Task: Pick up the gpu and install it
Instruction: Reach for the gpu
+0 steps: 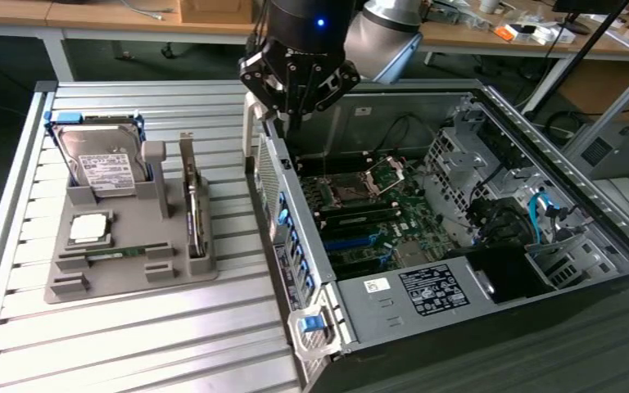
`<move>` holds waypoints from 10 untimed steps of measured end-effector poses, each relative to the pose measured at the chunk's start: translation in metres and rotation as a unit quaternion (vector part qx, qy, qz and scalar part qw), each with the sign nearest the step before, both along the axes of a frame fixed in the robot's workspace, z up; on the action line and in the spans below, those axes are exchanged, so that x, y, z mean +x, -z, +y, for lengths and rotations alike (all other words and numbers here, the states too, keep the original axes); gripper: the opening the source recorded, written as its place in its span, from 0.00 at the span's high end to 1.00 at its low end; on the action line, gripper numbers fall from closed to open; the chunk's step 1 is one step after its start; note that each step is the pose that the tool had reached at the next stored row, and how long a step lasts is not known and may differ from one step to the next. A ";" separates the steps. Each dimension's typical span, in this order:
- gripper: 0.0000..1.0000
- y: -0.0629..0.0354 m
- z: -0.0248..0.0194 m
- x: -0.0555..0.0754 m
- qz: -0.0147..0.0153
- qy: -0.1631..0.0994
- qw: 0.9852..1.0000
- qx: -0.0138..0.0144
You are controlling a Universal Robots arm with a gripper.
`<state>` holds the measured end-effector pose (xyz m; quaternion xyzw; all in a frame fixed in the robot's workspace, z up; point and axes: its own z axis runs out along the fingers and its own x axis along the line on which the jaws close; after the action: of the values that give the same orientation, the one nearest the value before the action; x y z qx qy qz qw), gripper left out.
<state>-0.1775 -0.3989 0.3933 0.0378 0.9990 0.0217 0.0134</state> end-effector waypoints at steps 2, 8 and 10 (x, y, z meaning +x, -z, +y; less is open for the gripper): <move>0.89 0.0000 0.0000 -0.002 0.000 0.000 1.000 0.000; 0.89 0.0000 0.0000 -0.007 0.000 0.000 1.000 0.000; 0.89 0.0000 0.0000 -0.009 0.000 0.000 1.000 0.000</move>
<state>-0.1864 -0.3989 0.3933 0.0379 0.9990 0.0217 0.0134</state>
